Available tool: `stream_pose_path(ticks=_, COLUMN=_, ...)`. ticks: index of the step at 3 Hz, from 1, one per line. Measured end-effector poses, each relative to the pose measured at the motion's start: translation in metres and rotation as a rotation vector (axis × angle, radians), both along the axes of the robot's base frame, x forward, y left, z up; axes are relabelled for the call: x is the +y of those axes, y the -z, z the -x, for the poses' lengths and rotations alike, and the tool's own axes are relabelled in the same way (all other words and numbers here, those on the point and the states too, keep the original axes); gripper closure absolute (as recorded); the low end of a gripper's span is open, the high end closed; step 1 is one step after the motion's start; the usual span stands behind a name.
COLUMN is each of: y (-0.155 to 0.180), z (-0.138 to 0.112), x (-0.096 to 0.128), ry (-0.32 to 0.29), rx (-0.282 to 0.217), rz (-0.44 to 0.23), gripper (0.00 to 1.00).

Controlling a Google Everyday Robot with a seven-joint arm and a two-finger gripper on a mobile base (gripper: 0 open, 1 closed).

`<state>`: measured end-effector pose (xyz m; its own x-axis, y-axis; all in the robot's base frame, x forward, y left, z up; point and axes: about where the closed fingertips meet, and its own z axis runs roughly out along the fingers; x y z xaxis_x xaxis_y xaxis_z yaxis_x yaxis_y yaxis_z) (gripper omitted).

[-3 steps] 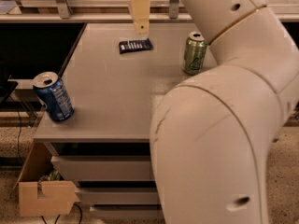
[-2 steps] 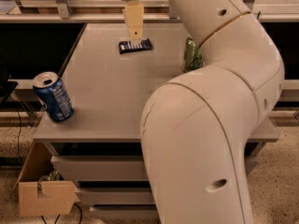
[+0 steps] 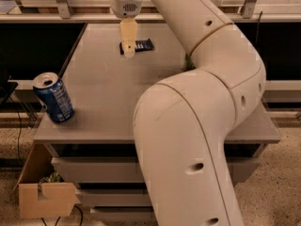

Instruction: Move rxbar blueberry near pepsi can

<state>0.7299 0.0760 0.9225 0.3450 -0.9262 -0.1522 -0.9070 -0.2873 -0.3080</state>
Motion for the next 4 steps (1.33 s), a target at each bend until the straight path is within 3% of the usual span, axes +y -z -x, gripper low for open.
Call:
stream_pose_path(ticks=2, y=0.012, z=-0.017, x=0.007, ry=-0.007, rx=-0.019, rz=-0.001, gripper=0.0)
stream_pose_path(ticks=4, y=0.055, z=-0.037, x=-0.012, ry=0.042, rx=0.05, rz=0.029, gripper=0.0)
